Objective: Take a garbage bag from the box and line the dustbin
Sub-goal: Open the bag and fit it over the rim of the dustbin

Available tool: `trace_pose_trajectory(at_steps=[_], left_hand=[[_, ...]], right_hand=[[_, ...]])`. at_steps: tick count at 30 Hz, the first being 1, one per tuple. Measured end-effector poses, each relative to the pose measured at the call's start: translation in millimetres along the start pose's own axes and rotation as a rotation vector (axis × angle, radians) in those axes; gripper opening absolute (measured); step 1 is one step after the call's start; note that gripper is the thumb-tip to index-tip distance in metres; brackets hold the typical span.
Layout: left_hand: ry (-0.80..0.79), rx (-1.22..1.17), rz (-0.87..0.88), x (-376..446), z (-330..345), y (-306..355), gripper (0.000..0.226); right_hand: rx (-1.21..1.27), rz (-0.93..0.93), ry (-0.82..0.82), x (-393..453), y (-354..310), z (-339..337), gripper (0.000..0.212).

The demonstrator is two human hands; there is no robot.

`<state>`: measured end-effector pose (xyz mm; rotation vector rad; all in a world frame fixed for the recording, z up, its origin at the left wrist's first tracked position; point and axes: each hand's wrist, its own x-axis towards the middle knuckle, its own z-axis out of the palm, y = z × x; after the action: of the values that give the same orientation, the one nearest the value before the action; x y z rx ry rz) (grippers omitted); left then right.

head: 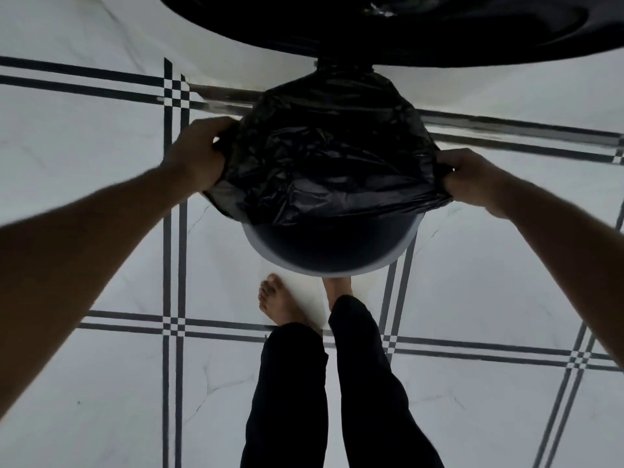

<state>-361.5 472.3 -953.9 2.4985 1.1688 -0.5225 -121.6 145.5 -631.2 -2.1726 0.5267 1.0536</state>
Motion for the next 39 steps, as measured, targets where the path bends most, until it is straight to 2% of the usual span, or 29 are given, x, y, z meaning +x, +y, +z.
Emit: trace_pose_trajectory(at_steps=[3,4,5,7,8,10,11,14,16,18,20,22,25,27,29,31,33,35,36,39], left_hand=[[-0.069,-0.110,0.060,-2.1,25.9,-17.0,0.027],[-0.116,-0.222,0.056,14.7,7.9,-8.4,0.028],[-0.172,-0.254,0.051,30.5,-37.6,13.5,0.030],[-0.316,-0.334,0.022,49.0,-184.2,90.5,0.027],[-0.249,-0.361,0.091,30.8,-250.5,130.2,0.021],[-0.435,-0.682,0.091,-20.0,-318.4,170.6,0.017],[-0.456,-0.693,0.091,-28.3,-332.3,179.7,0.020],[-0.426,-0.689,0.109,-50.6,-326.4,180.9,0.027],[-0.444,-0.632,0.084,-47.7,-324.9,177.5,0.044],[-0.471,-0.624,0.091,-42.5,-328.2,173.8,0.051],[-0.497,-0.680,0.063,-41.6,-330.4,161.7,0.048],[-0.512,-0.728,-0.052,-40.4,-335.0,158.4,0.038],[-0.505,-0.745,-0.241,-41.4,-334.0,152.1,0.023],[-0.616,-0.825,-0.328,-47.8,-333.7,151.2,0.030],[-0.771,-0.928,-0.349,-53.6,-331.9,150.5,0.041],[-0.836,-1.009,-0.345,-61.4,-330.3,146.8,0.029],[-0.824,-1.011,-0.360,-67.6,-328.2,144.7,0.023],[-0.741,-0.872,-0.335,-69.9,-323.4,140.7,0.026],[-0.702,-0.749,-0.268,-69.1,-319.4,137.8,0.024],[-0.591,-0.355,0.046,-65.9,-309.8,130.2,0.017]], right_hand=[[0.195,0.002,0.147,-29.3,10.9,22.9,0.044],[0.233,-0.002,0.207,-38.0,14.3,32.4,0.038],[0.211,-0.011,0.250,-46.5,15.7,41.4,0.033],[0.140,-0.037,0.301,-60.2,18.4,59.1,0.035],[0.150,-0.045,0.324,-66.1,19.6,67.4,0.039],[0.200,-0.015,0.385,-78.1,21.9,81.8,0.041],[0.228,0.032,0.427,-82.4,24.0,88.3,0.038],[0.327,0.175,0.545,-89.8,28.3,103.6,0.020],[0.496,0.246,0.516,-93.6,24.8,111.4,0.013],[0.712,0.308,0.452,-99.2,19.4,116.6,0.012],[0.838,0.390,0.440,-102.3,16.0,116.2,0.012],[0.973,0.489,0.446,-102.0,14.9,113.4,0.010],[1.236,0.515,0.284,-100.9,15.7,111.9,0.011],[1.389,0.458,0.152,-102.6,18.8,112.4,0.013],[1.489,0.409,0.092,-103.5,25.7,113.4,0.021],[1.490,0.373,0.065,-103.2,32.8,113.8,0.033],[1.384,0.372,0.087,-99.5,37.4,115.6,0.042],[1.238,0.395,0.154,-95.3,36.5,116.3,0.043],[1.145,0.393,0.184,-93.3,34.7,116.0,0.044],[0.952,0.355,0.213,-84.0,27.4,115.0,0.048]])
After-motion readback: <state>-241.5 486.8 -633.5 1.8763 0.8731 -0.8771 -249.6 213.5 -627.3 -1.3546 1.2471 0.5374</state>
